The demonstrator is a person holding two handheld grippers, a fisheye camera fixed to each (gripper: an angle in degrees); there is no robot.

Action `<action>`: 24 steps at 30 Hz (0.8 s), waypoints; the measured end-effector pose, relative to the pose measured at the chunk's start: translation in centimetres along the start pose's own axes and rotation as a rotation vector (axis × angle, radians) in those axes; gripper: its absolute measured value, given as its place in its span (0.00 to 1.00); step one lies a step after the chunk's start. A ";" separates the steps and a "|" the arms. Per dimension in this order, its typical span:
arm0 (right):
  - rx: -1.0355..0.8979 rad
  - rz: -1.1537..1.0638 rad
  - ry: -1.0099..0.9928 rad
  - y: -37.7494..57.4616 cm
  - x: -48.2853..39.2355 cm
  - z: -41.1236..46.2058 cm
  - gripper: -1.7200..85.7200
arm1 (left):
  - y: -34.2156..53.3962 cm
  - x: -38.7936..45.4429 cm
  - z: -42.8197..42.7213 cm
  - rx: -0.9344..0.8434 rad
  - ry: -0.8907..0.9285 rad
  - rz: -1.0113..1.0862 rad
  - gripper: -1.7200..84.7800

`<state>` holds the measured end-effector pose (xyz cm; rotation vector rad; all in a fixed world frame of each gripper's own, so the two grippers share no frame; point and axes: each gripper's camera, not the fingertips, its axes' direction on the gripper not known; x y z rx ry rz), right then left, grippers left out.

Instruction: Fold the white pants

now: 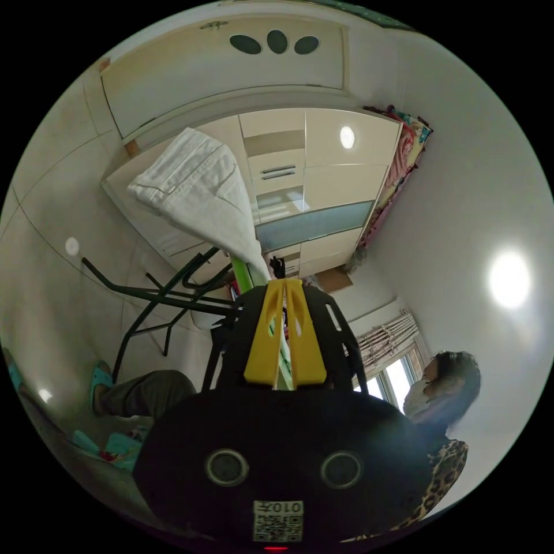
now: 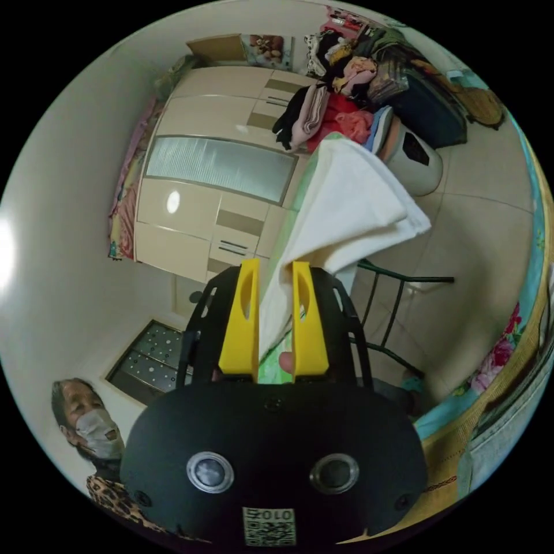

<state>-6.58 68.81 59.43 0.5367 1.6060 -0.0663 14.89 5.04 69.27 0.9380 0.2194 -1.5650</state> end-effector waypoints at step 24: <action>-0.102 -0.189 -0.154 -5.2 -11.2 6.6 0.06 | 4.9 7.8 9.8 -0.312 -0.046 -0.009 0.04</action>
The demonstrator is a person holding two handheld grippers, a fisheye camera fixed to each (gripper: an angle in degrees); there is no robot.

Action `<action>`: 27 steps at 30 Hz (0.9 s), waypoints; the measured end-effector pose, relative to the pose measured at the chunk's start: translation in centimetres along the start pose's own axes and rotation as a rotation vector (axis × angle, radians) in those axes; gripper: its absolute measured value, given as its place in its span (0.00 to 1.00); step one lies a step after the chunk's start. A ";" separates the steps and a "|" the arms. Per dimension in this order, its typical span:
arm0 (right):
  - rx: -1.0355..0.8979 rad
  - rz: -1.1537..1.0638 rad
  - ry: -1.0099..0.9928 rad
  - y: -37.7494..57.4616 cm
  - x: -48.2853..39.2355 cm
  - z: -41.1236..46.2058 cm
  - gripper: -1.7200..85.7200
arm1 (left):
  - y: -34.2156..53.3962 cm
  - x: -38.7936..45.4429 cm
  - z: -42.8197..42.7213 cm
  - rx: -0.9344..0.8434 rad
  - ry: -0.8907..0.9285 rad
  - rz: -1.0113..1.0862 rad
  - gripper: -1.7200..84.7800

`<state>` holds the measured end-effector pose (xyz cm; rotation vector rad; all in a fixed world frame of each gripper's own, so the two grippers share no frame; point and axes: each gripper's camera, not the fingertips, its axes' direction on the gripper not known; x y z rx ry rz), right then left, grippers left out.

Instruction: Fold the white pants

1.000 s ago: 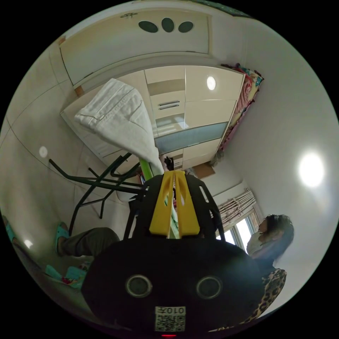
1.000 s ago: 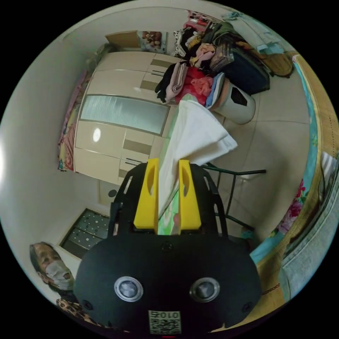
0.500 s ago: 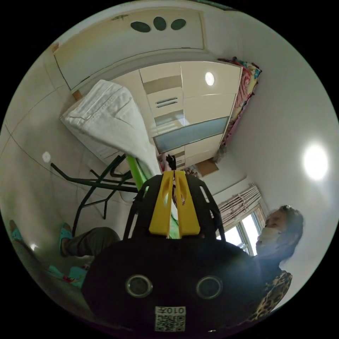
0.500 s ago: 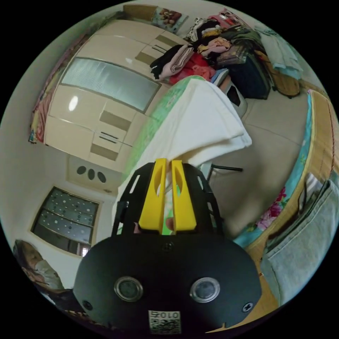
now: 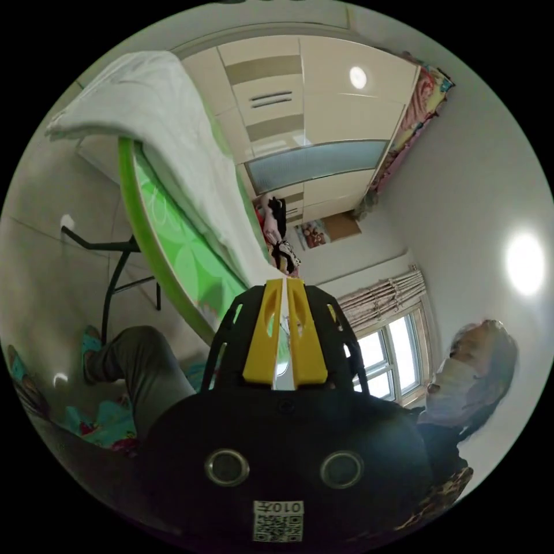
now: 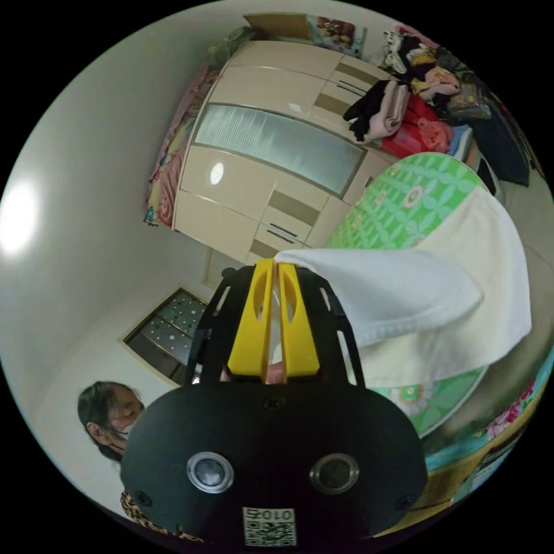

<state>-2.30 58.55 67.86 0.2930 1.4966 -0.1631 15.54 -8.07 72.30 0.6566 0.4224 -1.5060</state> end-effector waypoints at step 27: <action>-0.092 0.009 -0.230 -8.3 -1.4 5.6 0.06 | -3.0 1.3 1.7 0.012 0.042 -0.144 0.15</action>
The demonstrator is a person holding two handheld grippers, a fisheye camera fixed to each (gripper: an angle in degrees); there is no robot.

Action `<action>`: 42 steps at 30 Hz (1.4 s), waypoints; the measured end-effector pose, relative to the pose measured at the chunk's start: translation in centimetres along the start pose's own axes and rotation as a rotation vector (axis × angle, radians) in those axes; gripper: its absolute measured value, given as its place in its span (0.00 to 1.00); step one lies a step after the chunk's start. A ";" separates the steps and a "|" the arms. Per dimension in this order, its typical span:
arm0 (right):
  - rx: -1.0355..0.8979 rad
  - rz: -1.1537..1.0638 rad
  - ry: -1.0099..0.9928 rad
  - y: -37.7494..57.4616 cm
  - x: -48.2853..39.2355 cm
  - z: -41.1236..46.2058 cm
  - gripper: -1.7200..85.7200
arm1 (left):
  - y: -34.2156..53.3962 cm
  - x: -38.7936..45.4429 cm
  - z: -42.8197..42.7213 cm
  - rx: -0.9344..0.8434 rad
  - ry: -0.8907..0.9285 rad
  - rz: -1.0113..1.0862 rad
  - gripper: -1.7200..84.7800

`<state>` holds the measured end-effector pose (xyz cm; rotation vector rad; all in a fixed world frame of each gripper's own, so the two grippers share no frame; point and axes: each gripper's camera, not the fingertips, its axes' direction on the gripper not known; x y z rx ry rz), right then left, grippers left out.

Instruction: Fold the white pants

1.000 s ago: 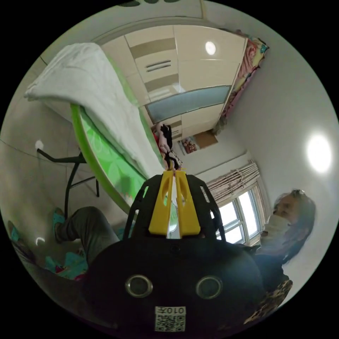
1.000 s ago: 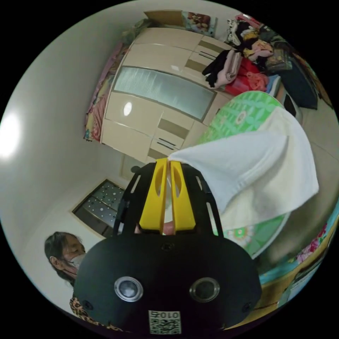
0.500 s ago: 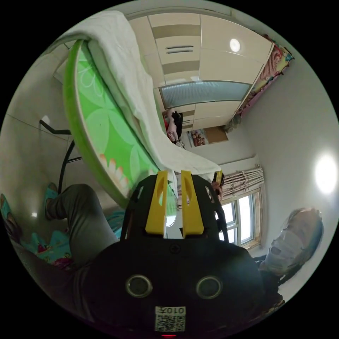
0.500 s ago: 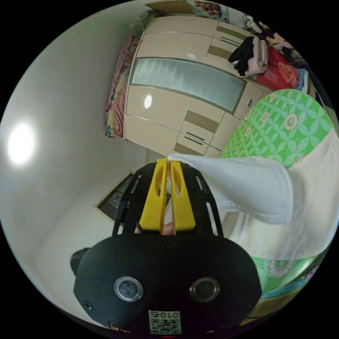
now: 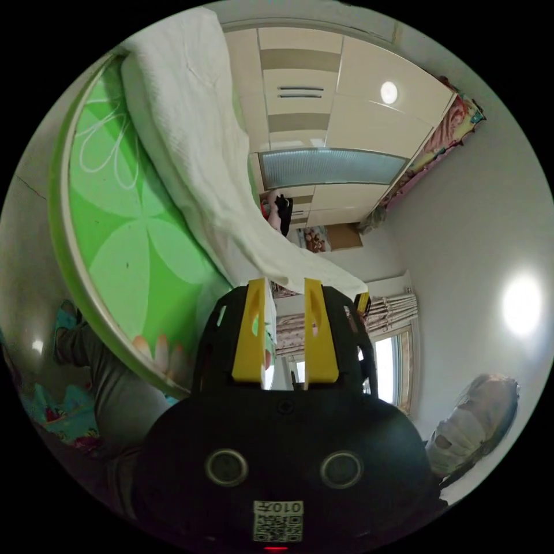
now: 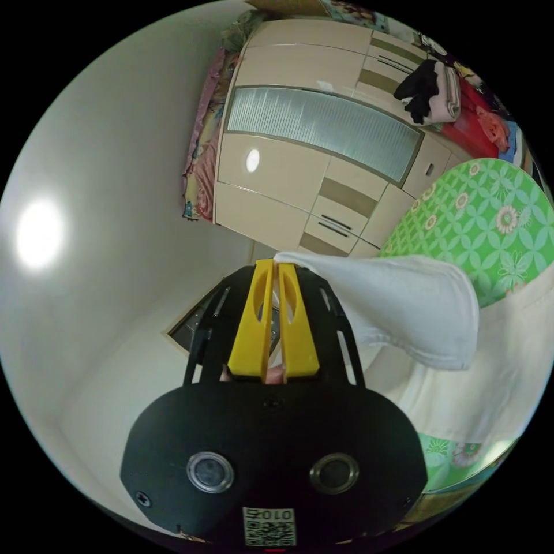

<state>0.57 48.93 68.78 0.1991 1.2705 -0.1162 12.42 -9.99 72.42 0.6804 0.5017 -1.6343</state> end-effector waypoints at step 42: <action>0.336 0.280 0.515 -0.8 32.5 -2.6 0.06 | -25.8 26.8 1.2 -0.069 -0.585 0.821 0.06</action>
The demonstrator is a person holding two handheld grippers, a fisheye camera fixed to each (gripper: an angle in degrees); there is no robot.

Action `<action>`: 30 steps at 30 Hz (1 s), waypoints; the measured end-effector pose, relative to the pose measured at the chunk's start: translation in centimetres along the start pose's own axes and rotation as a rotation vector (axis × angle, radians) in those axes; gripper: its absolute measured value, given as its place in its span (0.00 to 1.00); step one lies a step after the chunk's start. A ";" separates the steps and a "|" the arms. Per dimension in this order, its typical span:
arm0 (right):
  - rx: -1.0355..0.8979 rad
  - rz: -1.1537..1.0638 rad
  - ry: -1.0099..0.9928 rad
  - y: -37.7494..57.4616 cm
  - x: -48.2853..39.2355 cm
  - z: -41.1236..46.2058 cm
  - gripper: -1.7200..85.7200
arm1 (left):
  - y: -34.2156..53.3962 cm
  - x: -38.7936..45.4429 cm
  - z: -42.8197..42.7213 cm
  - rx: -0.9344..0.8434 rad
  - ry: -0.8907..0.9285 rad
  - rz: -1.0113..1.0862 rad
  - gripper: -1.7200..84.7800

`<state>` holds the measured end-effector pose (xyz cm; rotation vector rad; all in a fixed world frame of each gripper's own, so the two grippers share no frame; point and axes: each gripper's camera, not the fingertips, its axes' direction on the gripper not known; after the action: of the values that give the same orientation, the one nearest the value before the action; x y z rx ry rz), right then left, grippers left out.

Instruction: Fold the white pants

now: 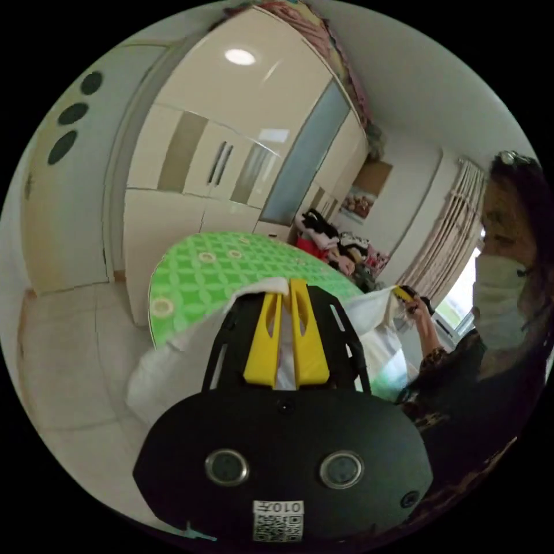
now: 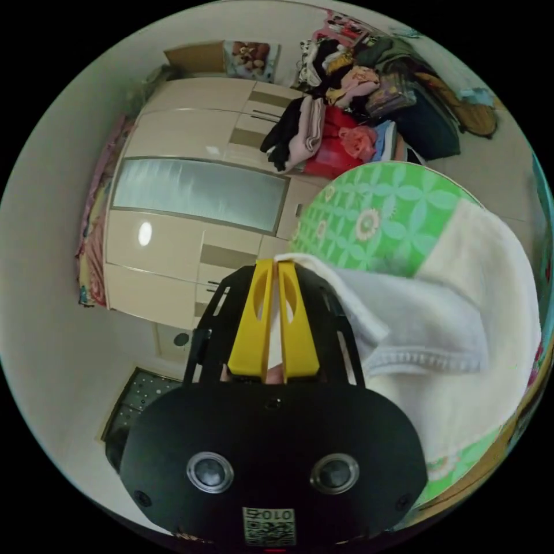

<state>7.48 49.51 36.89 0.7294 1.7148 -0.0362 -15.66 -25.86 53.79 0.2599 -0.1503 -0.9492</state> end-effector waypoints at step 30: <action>-0.439 0.012 0.339 -13.1 10.4 34.1 0.07 | -20.8 -24.6 28.1 -0.796 0.303 -0.273 0.03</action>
<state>29.96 30.08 13.24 0.4318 1.9480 0.4826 -52.85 -21.61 74.44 -0.3218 0.5501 -1.1538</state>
